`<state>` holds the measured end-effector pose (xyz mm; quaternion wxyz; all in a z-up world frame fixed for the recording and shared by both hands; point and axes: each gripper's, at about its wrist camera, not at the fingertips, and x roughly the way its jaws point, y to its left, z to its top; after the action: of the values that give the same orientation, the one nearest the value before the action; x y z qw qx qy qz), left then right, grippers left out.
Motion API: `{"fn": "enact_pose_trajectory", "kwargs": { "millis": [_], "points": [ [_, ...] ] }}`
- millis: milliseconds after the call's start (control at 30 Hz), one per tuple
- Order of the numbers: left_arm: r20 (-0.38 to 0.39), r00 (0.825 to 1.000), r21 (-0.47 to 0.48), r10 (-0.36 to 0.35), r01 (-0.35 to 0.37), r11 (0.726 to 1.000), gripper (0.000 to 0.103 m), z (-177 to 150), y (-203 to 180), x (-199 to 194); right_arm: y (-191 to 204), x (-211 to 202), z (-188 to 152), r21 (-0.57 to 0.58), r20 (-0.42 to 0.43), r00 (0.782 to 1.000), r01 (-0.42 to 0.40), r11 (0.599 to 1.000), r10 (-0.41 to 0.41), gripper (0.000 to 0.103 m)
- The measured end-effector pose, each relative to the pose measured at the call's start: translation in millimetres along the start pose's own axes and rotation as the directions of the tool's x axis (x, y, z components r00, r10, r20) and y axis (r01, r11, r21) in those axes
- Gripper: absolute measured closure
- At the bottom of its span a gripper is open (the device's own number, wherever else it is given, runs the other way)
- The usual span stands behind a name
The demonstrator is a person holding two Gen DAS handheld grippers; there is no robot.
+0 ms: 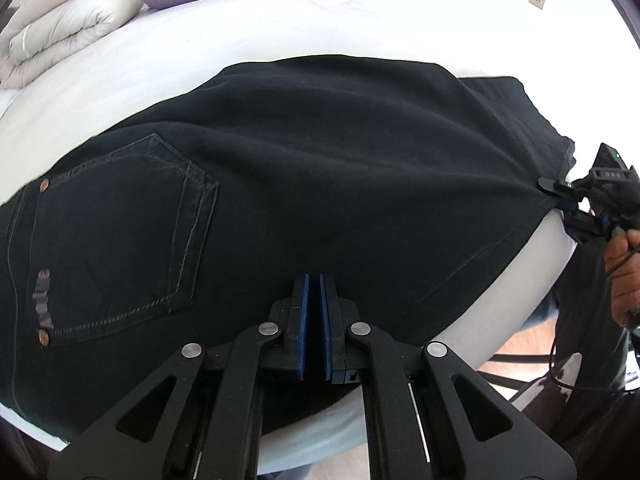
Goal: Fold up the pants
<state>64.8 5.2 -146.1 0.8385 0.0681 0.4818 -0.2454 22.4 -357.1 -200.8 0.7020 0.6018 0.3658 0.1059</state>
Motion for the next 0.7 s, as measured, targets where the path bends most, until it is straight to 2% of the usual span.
{"fn": "enact_pose_trajectory", "kwargs": {
  "millis": [100,233,300,467,600,700],
  "points": [
    [0.012,1.0,-0.026,-0.003,0.004,1.0,0.098,-2,0,1,-6,-7,13,0.024,0.012,1.0,-0.017,1.0,0.017,0.099],
    [0.015,1.0,-0.027,-0.001,0.001,1.0,0.098,-11,0,-3,-7,-31,35,0.065,0.145,0.989,-0.019,0.998,0.009,0.096],
    [0.015,1.0,-0.028,-0.003,0.004,1.0,0.098,-9,1,-2,-14,-46,46,0.097,0.2,0.98,-0.016,0.995,-0.004,0.101],
    [0.015,1.0,-0.031,-0.006,0.006,1.0,0.098,-11,4,-5,-20,-52,41,0.1,0.222,0.974,0.01,0.995,-0.033,0.103],
    [0.017,1.0,-0.038,-0.017,0.018,0.999,0.098,-12,7,-4,-24,-52,39,0.093,0.219,0.976,-0.016,0.995,-0.005,0.103],
    [0.019,1.0,-0.044,-0.019,0.02,0.999,0.098,-12,9,-4,-16,-55,47,0.083,0.237,0.971,-0.01,0.996,-0.011,0.092]
  ]
}}
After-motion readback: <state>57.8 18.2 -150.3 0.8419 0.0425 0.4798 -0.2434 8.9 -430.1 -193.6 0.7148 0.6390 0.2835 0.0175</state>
